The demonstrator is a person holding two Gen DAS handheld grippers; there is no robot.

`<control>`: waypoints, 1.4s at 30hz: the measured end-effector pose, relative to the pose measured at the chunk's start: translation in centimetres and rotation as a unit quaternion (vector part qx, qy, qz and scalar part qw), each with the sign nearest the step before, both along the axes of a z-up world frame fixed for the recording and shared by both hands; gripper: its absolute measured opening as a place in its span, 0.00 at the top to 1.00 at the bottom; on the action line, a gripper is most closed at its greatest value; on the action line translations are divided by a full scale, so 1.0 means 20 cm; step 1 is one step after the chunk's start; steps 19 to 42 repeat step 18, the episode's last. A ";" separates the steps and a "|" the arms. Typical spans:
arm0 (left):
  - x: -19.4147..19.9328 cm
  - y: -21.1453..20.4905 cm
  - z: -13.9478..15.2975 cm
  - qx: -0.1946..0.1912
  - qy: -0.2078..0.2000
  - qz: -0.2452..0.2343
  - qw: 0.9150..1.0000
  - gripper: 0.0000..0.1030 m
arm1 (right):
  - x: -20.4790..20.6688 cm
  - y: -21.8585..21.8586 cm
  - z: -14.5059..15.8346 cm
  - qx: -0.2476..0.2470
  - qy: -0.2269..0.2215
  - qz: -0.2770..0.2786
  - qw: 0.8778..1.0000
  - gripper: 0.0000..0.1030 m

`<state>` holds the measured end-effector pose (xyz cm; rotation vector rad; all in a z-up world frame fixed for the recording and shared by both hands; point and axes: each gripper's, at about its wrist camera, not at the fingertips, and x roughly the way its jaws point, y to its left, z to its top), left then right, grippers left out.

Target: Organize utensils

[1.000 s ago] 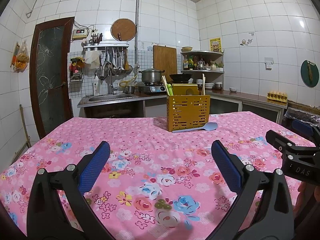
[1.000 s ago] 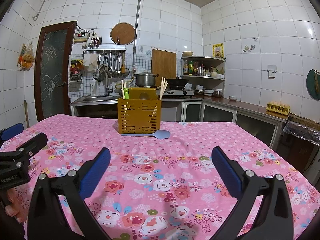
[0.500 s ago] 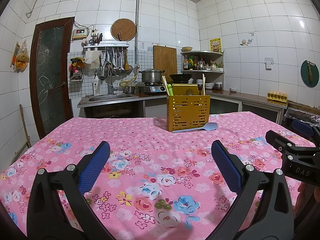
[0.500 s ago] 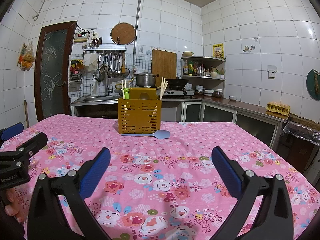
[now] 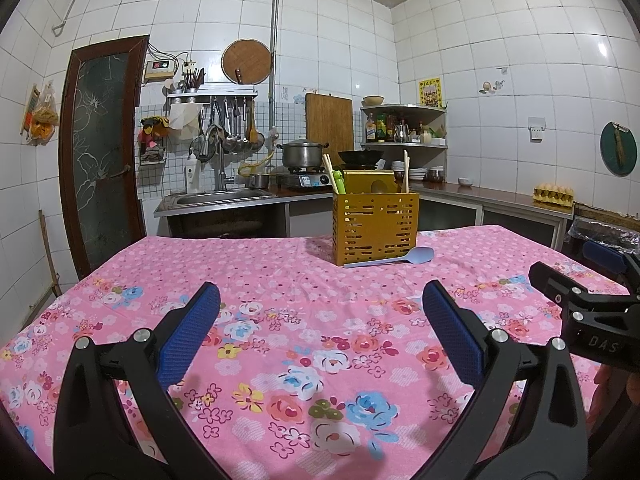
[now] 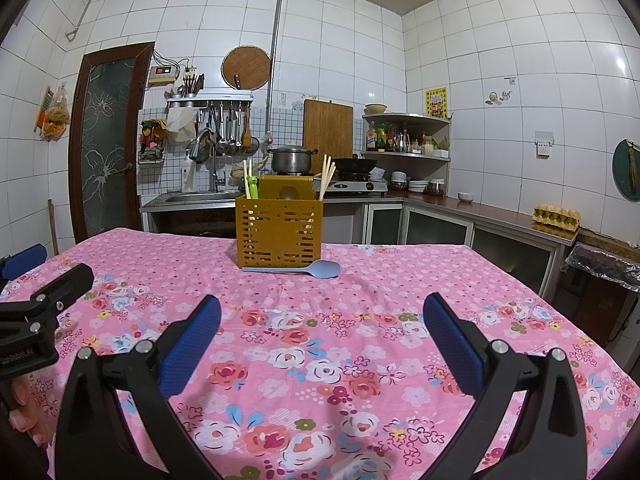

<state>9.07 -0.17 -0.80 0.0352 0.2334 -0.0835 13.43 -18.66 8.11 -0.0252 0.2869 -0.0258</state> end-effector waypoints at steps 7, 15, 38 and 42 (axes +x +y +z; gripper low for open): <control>0.00 0.00 0.00 0.000 0.000 0.000 1.000 0.05 | 0.00 0.00 0.00 0.000 0.000 0.000 1.000 0.04; -0.01 -0.01 0.01 0.000 -0.003 0.000 1.000 0.05 | 0.00 0.00 0.00 -0.001 0.000 0.000 1.000 0.04; -0.01 -0.01 0.01 0.000 -0.003 0.000 1.000 0.05 | 0.00 0.00 0.00 -0.001 0.001 0.000 1.000 0.04; -0.01 -0.01 0.01 0.000 -0.003 0.000 1.000 0.05 | 0.00 0.00 0.00 -0.001 0.001 0.000 1.000 0.04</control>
